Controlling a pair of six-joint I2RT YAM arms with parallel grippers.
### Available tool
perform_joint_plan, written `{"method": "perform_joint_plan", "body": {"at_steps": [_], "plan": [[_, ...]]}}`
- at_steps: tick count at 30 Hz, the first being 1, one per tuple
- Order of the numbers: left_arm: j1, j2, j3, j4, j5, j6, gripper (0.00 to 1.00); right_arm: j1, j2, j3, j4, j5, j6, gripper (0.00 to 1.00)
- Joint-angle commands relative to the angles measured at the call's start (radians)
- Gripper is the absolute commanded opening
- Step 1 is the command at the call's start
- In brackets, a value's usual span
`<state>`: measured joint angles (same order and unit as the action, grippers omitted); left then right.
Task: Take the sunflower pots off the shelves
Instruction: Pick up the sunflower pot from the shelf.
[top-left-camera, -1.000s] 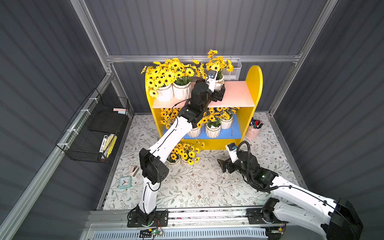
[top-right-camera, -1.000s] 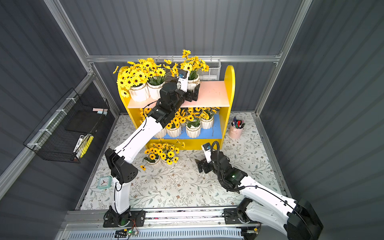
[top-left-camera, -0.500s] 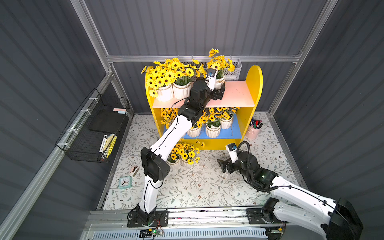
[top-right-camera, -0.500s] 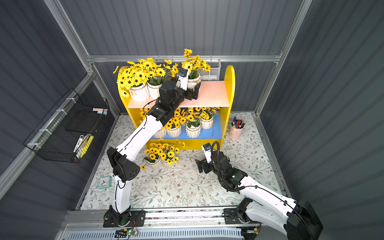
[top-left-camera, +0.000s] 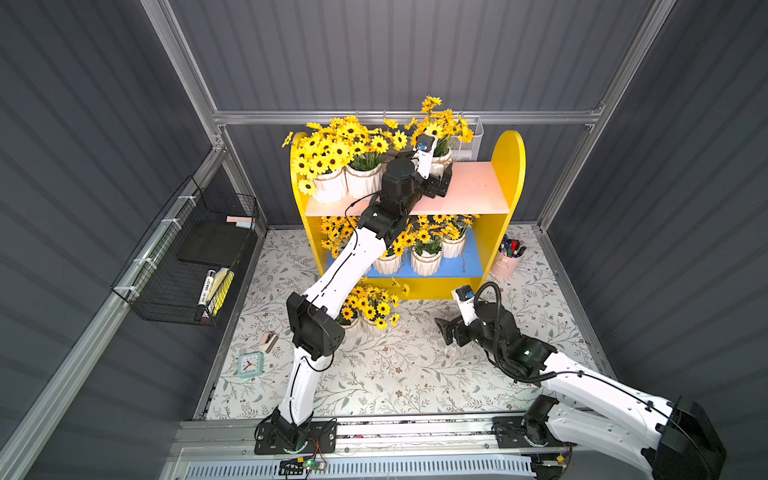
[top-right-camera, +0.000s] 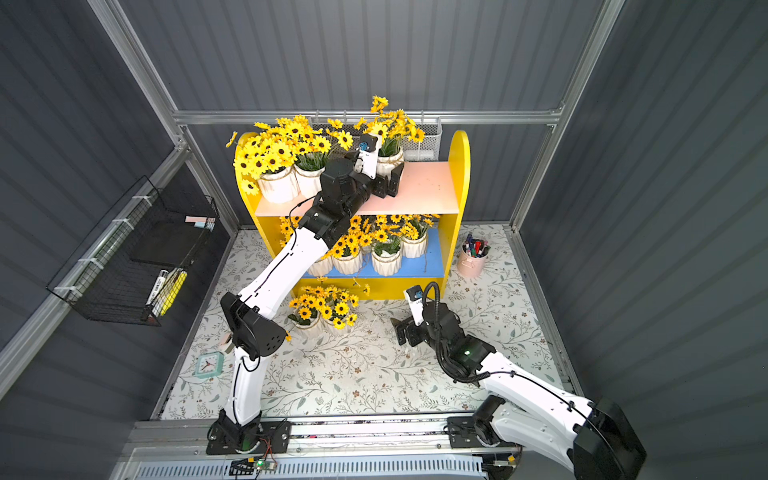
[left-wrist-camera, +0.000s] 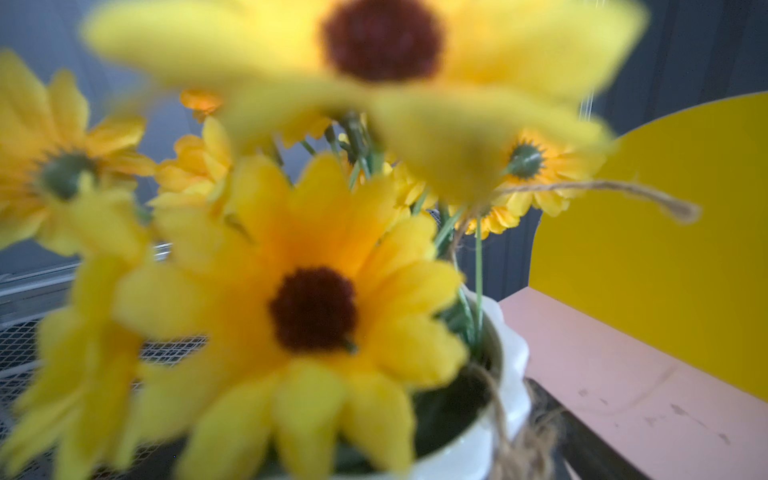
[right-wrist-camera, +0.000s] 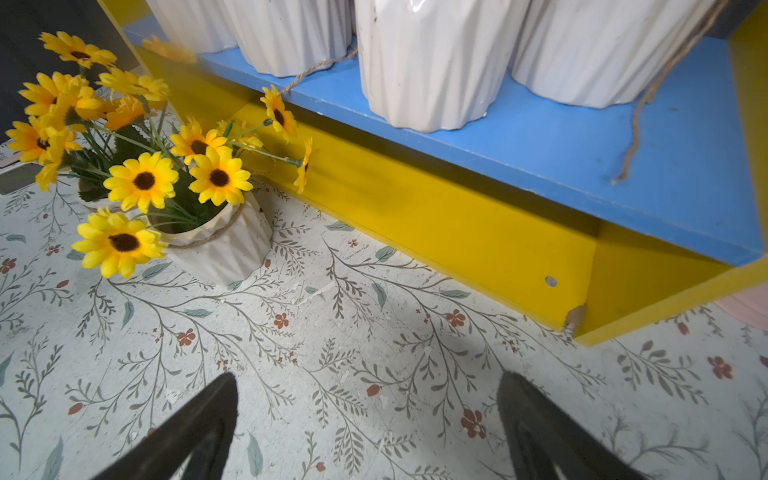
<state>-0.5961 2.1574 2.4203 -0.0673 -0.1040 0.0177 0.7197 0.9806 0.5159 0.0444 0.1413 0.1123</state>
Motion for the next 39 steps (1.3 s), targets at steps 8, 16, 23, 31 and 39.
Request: {"method": "perform_joint_plan", "body": {"at_steps": [8, 16, 23, 31, 39], "plan": [[0.009, -0.039, -0.1, 0.056, 0.057, 0.005, 0.78, -0.006, -0.02, -0.015, 0.009, -0.007, 0.007, 0.99], [0.009, -0.069, -0.144, 0.063, 0.084, 0.01, 0.33, -0.006, -0.028, -0.019, 0.012, -0.002, 0.008, 0.99], [0.009, -0.086, -0.134, 0.026, 0.157, -0.001, 0.0, -0.007, -0.018, -0.013, 0.015, 0.001, 0.006, 0.99], [0.009, -0.15, -0.186, 0.011, 0.298, -0.04, 0.0, -0.01, -0.001, 0.009, 0.01, 0.011, 0.008, 0.99], [0.009, -0.199, -0.223, -0.053, 0.368, -0.04, 0.44, -0.014, 0.007, 0.019, 0.009, 0.016, 0.004, 0.99]]}}
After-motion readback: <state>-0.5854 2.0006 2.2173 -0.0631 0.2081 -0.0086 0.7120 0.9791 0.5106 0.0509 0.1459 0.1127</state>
